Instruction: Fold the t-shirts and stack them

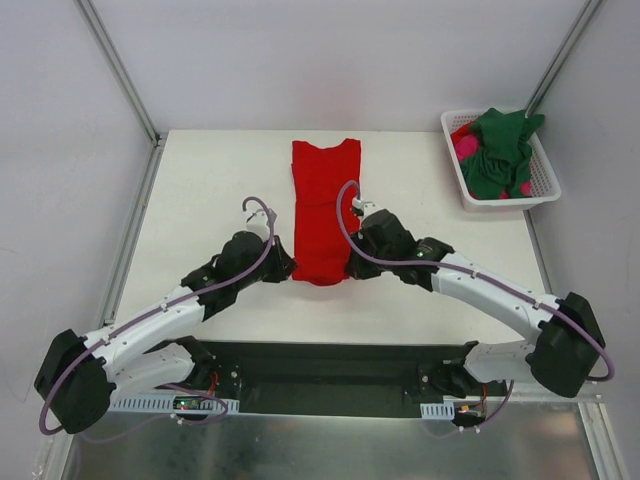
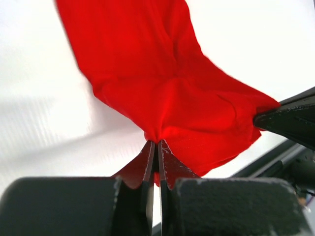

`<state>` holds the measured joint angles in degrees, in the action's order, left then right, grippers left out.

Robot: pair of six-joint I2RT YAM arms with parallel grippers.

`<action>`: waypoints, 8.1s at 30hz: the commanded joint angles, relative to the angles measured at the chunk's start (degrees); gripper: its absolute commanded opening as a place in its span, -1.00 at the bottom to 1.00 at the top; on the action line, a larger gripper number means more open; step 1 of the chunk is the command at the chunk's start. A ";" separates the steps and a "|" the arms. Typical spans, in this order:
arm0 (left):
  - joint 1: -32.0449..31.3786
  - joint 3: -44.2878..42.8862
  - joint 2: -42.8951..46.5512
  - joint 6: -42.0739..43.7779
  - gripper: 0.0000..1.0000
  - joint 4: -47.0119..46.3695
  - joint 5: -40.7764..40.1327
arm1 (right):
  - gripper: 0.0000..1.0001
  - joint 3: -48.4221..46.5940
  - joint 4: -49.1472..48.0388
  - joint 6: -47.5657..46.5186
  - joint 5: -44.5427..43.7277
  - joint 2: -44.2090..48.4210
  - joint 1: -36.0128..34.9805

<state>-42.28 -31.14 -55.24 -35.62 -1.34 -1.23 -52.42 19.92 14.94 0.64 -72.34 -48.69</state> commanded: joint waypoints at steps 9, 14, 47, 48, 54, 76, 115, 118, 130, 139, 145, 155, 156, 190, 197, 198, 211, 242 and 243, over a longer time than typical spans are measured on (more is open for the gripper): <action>7.83 -10.78 -14.35 8.98 -1.00 -10.51 4.04 | -0.97 -12.52 -1.55 -7.02 -1.17 -10.62 6.49; 9.50 -15.35 -20.95 9.78 -1.00 -13.86 7.20 | -0.97 -16.73 -2.17 -8.70 2.43 -13.97 9.92; 21.71 -35.57 -45.91 12.68 -1.00 -16.85 16.44 | -0.97 -39.86 -4.81 -12.83 17.28 -40.42 25.57; 22.06 -35.83 -46.18 12.76 -1.00 -16.85 16.44 | -0.97 -40.73 -4.98 -12.74 17.81 -40.86 25.66; 23.12 -37.86 -48.99 13.03 -1.00 -17.02 17.58 | -0.97 -43.46 -5.24 -12.65 19.13 -44.46 26.89; 26.29 -38.57 -47.08 14.78 0.87 -16.15 14.95 | 0.32 -39.69 -6.74 -14.32 20.62 -42.19 32.07; 14.60 -8.50 -33.52 9.60 0.79 -24.14 7.56 | 0.30 -10.41 -14.30 -9.84 18.34 -28.37 24.16; 14.77 -9.47 -36.07 9.69 0.80 -24.93 7.83 | 0.30 -11.82 -14.47 -10.10 18.60 -30.32 24.43; 15.65 -11.67 -44.51 9.69 0.74 -27.92 8.88 | -0.39 -12.44 -16.05 -10.46 20.45 -36.91 25.75; 15.74 -9.04 -43.64 8.28 -0.59 -29.24 11.52 | -0.97 -8.93 -16.93 -9.58 22.12 -34.55 26.01; 15.65 -3.50 -39.25 6.61 -0.71 -29.42 12.22 | -0.98 -4.27 -16.85 -8.79 22.38 -30.33 25.57; 13.46 4.94 -26.42 5.91 -0.77 -24.41 11.52 | -0.97 4.25 -12.02 -8.70 20.80 -18.55 22.59; 12.32 5.55 -25.19 5.82 -0.77 -23.71 11.17 | -0.97 5.13 -11.66 -8.52 20.45 -16.37 22.23; 4.84 -1.73 -16.64 6.26 -1.00 -21.93 12.83 | -0.97 -1.34 -3.57 -7.20 6.03 -6.31 13.09; 4.84 -7.18 -27.89 6.52 -1.00 -30.03 17.67 | -0.97 -8.82 -6.74 -7.82 9.28 -16.33 13.18; 4.84 -8.58 -29.73 6.79 -1.00 -30.12 17.93 | -0.97 -9.53 -7.00 -7.91 9.46 -17.30 13.27; 5.02 -15.53 -40.64 10.83 -1.00 -30.21 18.90 | -0.97 -15.24 -8.50 -8.35 11.48 -28.47 14.58; 11.87 -25.20 -52.15 12.94 -1.00 -29.77 23.29 | -0.97 -25.53 -8.93 -11.69 9.20 -39.37 21.79; 11.96 -25.38 -52.33 12.94 -1.00 -29.77 23.38 | -0.97 -25.88 -9.11 -11.69 9.11 -39.72 21.97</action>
<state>-31.18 -53.93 -106.83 -23.92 -29.34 20.56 -75.02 12.38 4.23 10.70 -111.44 -27.46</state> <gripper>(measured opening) 0.003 0.017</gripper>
